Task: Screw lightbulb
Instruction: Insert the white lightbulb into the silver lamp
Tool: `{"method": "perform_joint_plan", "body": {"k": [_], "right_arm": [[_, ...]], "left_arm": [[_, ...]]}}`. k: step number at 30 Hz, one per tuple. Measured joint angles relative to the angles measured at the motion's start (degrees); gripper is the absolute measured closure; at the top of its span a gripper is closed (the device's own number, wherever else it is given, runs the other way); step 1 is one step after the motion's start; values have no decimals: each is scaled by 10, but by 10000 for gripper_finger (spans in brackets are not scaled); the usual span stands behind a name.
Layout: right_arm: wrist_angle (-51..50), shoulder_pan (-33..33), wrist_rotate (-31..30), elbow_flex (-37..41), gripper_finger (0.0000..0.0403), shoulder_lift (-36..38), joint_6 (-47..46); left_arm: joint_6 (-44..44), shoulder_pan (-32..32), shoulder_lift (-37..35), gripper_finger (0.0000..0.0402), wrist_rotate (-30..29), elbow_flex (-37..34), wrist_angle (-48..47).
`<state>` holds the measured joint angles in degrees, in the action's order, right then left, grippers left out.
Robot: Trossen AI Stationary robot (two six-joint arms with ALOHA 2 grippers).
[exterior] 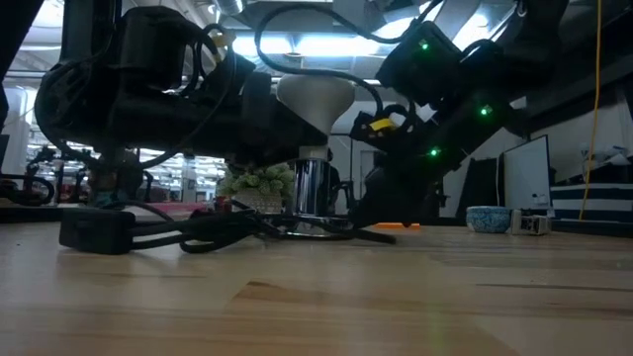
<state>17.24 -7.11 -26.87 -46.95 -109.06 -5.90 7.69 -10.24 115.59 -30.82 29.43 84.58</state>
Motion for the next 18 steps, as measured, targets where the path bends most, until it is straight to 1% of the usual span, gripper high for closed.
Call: {"method": "perform_joint_plan", "body": {"k": [4,10,13,18], "right_arm": [[-30,-19,-22,0,395,24,2],[-56,-57,-15,0,395,66,2],[-53,-76,25,0,395,76,2],[-53,-88,136,0,395,75,2]], "left_arm": [[-1,0,0,249,-2,0,0],[-2,0,0,249,-5,0,-1],[-2,1,0,249,-5,0,-1],[-2,1,0,249,-7,-1,-1]]}}
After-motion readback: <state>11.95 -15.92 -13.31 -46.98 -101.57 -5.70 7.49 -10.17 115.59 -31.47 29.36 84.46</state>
